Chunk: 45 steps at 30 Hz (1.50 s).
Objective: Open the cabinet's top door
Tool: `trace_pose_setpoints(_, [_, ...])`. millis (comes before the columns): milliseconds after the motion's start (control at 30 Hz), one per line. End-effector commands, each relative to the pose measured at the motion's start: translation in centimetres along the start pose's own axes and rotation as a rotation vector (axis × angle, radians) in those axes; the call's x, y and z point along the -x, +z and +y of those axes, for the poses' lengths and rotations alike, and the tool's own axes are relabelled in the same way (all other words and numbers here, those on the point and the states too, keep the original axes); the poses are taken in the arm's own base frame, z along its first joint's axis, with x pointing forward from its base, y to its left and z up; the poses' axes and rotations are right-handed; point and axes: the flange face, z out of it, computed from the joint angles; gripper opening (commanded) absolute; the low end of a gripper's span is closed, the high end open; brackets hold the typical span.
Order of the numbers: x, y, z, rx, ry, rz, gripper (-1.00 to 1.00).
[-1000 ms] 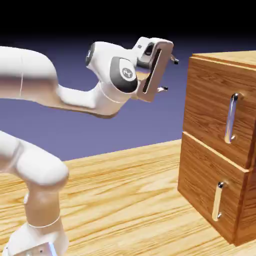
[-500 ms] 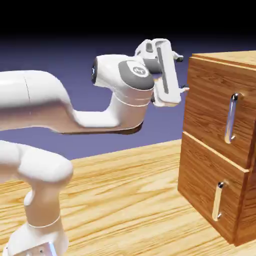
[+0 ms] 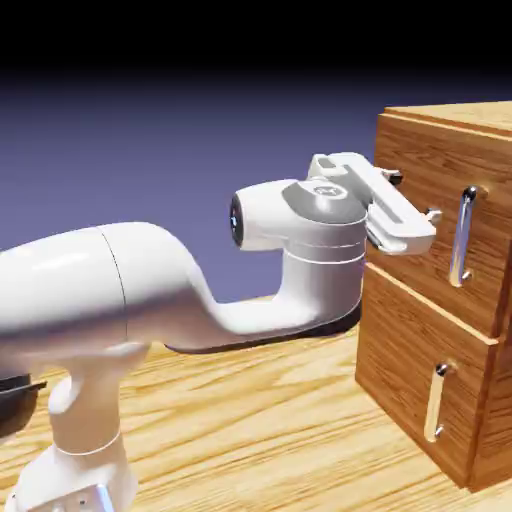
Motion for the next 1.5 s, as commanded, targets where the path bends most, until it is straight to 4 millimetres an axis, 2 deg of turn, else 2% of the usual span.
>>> trace_pose_setpoints(0, [-0.1, 0.4, -0.9, 0.001, -0.044, 0.000, 0.00])
trace_pose_setpoints(133, [-0.6, 1.9, -4.8, 0.003, -0.223, 0.003, 0.00])
trace_pose_setpoints(200, [-0.6, 2.0, -5.1, 0.003, -0.235, 0.003, 0.00])
trace_pose_setpoints(333, [-0.6, 6.4, -5.1, 0.004, -0.235, 0.003, 0.00])
trace_pose_setpoints(367, [-0.7, 7.0, -5.1, 0.003, -0.235, 0.003, 0.00])
trace_pose_setpoints(400, [-0.7, 7.0, -5.1, 0.003, -0.235, 0.003, -1.00])
trace_pose_setpoints(433, [-0.7, 7.0, -5.1, 0.003, -0.235, 0.003, -1.00])
trace_pose_setpoints(767, [-4.0, 1.0, -3.0, -0.137, -0.235, -0.175, -1.00])
trace_pose_setpoints(1133, [-6.6, -2.1, -1.4, -0.222, -0.233, -0.282, -1.00])
trace_pose_setpoints(1467, [-11.5, -6.3, 1.6, -0.361, -0.228, -0.459, -1.00])
